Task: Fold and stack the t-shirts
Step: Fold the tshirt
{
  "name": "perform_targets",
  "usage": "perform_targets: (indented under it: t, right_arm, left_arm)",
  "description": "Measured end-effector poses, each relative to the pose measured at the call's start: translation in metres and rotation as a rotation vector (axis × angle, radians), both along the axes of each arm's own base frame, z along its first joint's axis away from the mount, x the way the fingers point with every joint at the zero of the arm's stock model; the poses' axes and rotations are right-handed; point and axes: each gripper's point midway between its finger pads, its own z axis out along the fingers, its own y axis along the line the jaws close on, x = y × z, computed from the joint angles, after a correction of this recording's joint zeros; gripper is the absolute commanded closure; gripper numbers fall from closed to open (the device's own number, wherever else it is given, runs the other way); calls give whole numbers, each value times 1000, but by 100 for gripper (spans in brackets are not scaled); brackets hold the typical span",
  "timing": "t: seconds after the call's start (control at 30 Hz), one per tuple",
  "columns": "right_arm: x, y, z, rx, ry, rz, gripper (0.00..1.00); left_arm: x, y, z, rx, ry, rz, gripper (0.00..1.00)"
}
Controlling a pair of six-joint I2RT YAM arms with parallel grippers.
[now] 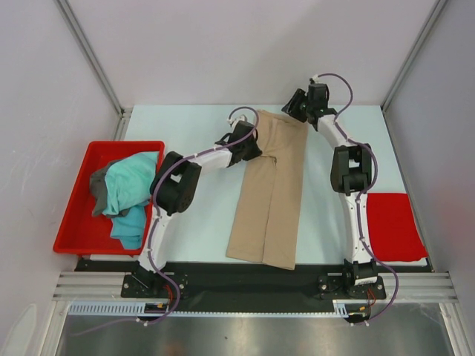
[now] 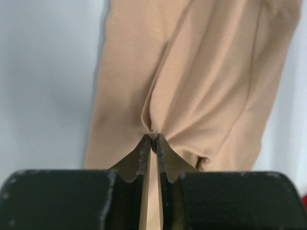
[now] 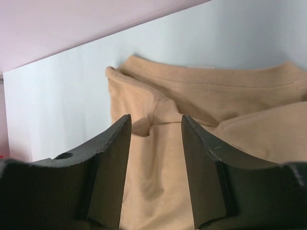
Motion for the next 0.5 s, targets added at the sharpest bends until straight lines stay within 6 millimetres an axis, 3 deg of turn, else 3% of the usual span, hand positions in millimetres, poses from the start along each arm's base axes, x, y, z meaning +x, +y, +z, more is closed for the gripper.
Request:
perform_targets:
  t: [0.13,0.3,0.37,0.43,0.5]
  right_arm:
    - [-4,5,-3,1,16,16,50]
    - [-7,-7,-18,1,56,-21,57]
    - [-11,-17,-35,4,101,-50,62]
    - [-20,-27,-55,9,160,-76,74]
    - [-22,-33,-60,32,182,-93,81]
  left_arm:
    - [-2,-7,19,8,-37,-14,87]
    - [1,-18,33,-2,-82,-60,90]
    - [0,-21,36,-10,-93,-83,93]
    - [0,-27,41,-22,-110,-115,95]
    - [1,-33,49,-24,-135,-142,97]
